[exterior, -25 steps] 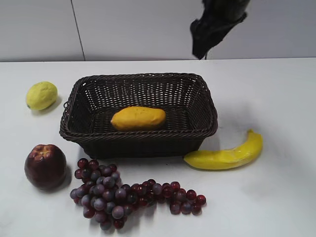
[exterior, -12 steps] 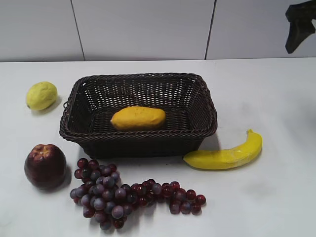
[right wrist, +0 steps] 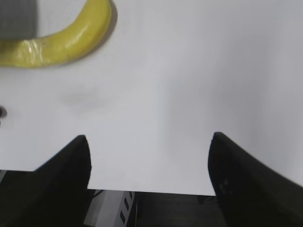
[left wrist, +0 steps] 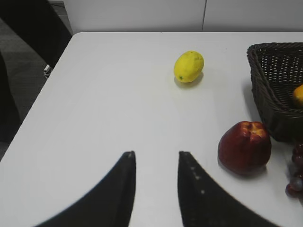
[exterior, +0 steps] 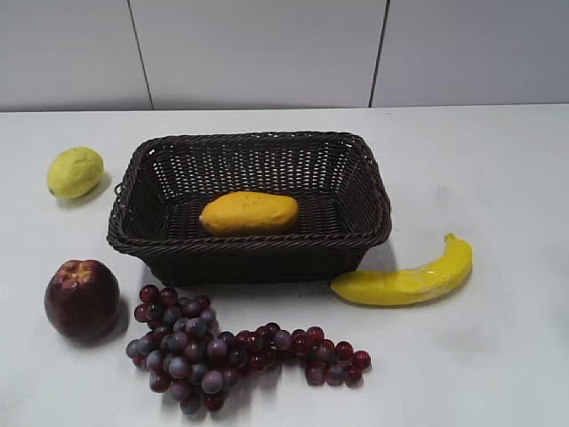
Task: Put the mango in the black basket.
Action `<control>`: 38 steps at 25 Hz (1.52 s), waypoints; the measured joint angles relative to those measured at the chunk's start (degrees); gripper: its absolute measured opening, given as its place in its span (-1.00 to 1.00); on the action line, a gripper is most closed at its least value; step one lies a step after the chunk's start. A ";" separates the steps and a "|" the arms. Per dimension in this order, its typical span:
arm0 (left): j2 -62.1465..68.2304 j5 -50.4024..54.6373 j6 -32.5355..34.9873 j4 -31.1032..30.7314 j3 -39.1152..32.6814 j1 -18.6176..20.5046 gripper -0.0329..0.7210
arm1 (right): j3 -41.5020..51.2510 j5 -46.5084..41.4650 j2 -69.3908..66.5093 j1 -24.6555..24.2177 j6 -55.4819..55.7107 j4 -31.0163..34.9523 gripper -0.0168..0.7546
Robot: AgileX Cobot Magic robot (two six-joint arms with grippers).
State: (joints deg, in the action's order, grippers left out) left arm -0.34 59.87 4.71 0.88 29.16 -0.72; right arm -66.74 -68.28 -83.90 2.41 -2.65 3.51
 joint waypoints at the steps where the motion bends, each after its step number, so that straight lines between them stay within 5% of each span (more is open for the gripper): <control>1: 0.00 0.00 0.00 0.00 0.00 0.00 -0.28 | 2.94 0.65 2.36 0.00 0.00 0.00 0.57; 21: 0.00 0.00 0.00 0.00 0.00 0.00 -0.28 | 36.20 9.13 34.56 0.00 0.00 0.37 0.56; 38: 0.00 0.00 0.00 0.00 0.00 0.00 -0.28 | 37.75 8.25 58.38 0.00 0.25 0.39 0.48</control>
State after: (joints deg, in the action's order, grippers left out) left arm -0.34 59.87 4.71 0.88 29.16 -0.72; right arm -28.99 -60.03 -25.52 2.41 -2.41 3.90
